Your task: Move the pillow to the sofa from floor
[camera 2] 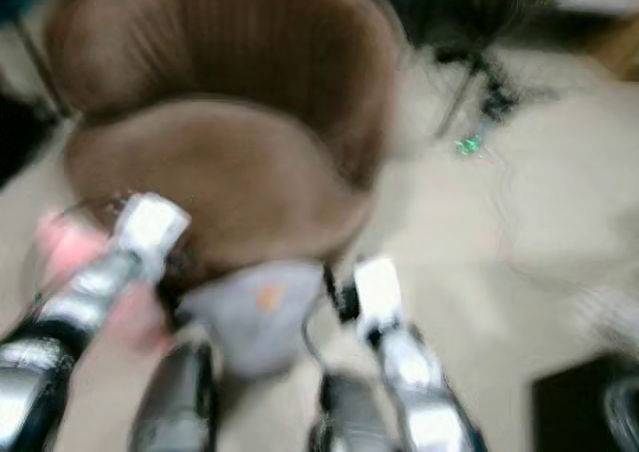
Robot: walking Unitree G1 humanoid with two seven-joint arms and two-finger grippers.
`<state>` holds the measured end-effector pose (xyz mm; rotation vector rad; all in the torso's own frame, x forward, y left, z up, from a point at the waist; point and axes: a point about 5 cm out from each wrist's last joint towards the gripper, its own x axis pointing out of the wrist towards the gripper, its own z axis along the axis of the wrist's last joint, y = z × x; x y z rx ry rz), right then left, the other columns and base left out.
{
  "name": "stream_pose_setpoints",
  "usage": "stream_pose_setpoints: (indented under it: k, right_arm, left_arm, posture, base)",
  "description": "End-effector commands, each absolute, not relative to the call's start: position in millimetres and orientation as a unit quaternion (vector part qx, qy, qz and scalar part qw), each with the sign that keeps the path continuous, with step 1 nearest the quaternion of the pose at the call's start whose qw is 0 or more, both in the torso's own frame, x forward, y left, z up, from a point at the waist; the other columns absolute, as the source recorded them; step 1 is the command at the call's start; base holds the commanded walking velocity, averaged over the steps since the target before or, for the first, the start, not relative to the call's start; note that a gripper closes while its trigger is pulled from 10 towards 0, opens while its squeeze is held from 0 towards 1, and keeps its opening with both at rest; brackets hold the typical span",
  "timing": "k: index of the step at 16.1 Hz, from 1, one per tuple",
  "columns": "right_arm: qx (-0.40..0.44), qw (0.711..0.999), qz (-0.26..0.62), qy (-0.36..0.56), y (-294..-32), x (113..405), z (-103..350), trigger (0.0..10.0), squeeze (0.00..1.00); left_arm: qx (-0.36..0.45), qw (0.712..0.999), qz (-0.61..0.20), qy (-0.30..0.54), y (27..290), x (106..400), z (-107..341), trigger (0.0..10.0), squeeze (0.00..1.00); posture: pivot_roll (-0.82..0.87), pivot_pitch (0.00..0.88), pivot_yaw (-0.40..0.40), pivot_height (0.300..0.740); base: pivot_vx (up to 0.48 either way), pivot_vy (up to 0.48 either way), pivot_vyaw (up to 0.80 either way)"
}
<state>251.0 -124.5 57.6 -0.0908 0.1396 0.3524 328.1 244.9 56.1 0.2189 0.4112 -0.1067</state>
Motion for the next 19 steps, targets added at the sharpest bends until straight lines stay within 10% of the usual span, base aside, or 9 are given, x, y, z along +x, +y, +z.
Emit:
stream_pose_setpoints:
  k: [1, 9, 19]
  right_arm:
    - [-0.04, 0.981, 0.171, 0.077, -127.9, 243.1, 51.9, 10.0, 0.0]
    - [-0.043, 0.975, 0.199, 0.088, -127.9, 231.2, 41.2, 10.0, 0.0]
    - [-0.023, 0.982, 0.168, 0.087, -134.8, 218.5, 32.8, 10.0, 0.0]
  left_arm:
    - [-0.033, 0.981, 0.035, 0.188, 258.9, 325.2, 58.6, 10.0, 0.0]
    - [-0.046, 0.993, -0.009, 0.108, 183.3, 252.1, 77.3, 10.0, 0.0]
    - [0.035, 0.991, -0.101, 0.083, 186.0, 226.5, 63.9, 10.0, 0.0]
  posture:
    - [-0.03, 0.146, -0.082, 0.604]
    - [0.03, 0.138, -0.089, 0.604]
    - [-0.01, 0.148, -0.088, 0.554]
  base:
    - [0.0, 0.0, 0.0]
    - [0.0, 0.0, 0.0]
    - [0.0, 0.0, 0.0]
